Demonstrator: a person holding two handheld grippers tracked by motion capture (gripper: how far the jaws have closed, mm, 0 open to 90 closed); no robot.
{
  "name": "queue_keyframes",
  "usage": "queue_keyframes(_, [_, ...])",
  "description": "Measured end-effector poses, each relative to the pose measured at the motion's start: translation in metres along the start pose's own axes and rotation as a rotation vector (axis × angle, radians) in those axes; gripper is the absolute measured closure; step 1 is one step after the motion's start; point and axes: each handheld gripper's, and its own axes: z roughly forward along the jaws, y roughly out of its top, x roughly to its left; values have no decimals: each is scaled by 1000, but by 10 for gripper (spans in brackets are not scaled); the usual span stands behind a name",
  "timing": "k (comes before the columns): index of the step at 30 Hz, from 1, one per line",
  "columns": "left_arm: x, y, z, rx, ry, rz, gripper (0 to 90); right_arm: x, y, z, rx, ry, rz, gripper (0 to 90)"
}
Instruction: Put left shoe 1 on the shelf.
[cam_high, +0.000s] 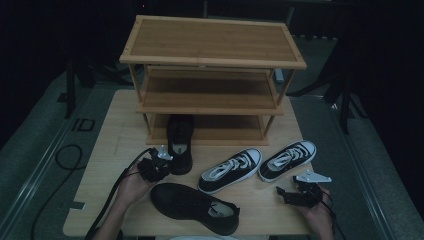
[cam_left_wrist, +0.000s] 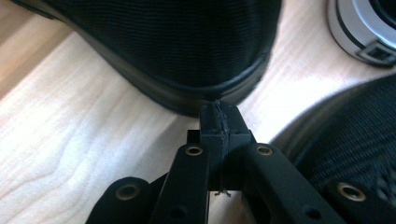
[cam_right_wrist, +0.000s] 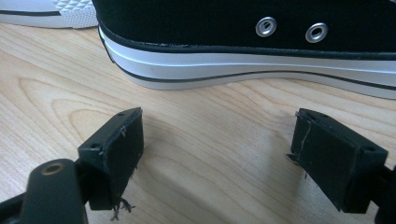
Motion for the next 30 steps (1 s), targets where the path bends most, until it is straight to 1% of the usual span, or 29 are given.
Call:
queue_keyframes(3, [-4, 1, -1, -3, -9, 15, 900, 0, 0, 0, 0, 0, 0, 170])
queue_keyframes(7, [-13, 5, -2, -14, -39, 65, 900, 0, 0, 0, 0, 0, 0, 170])
queue_keyframes(10, [-15, 9, 4, 1, -43, 80, 900, 0, 0, 0, 0, 0, 1, 170])
queue_keyframes(11, [-15, 9, 5, 2, -53, 85, 900, 0, 0, 0, 0, 0, 0, 170])
queue_keyframes(13, [-17, 10, 8, 12, -54, 93, 900, 0, 0, 0, 0, 0, 0, 170])
queue_keyframes(16, [-18, 11, 11, 14, -59, 97, 900, 0, 0, 0, 0, 0, 0, 170])
queue_keyframes(19, [-17, 12, 13, 4, -64, 89, 900, 0, 0, 0, 0, 0, 0, 170])
queue_keyframes(21, [-17, 15, 15, 0, -50, 81, 900, 0, 0, 0, 0, 0, 1, 170])
queue_keyframes(24, [-14, 19, 14, -23, -44, 58, 900, 0, 0, 0, 0, 0, 1, 170])
queue_keyframes(27, [-12, 23, 12, -35, -20, 45, 900, 0, 0, 0, 0, 0, 1, 170])
queue_keyframes(28, [-11, 25, 11, -39, -7, 48, 900, 0, 0, 0, 0, 0, 0, 170])
queue_keyframes(30, [-10, 28, 10, -50, -12, 43, 900, 0, 0, 0, 0, 0, 1, 170])
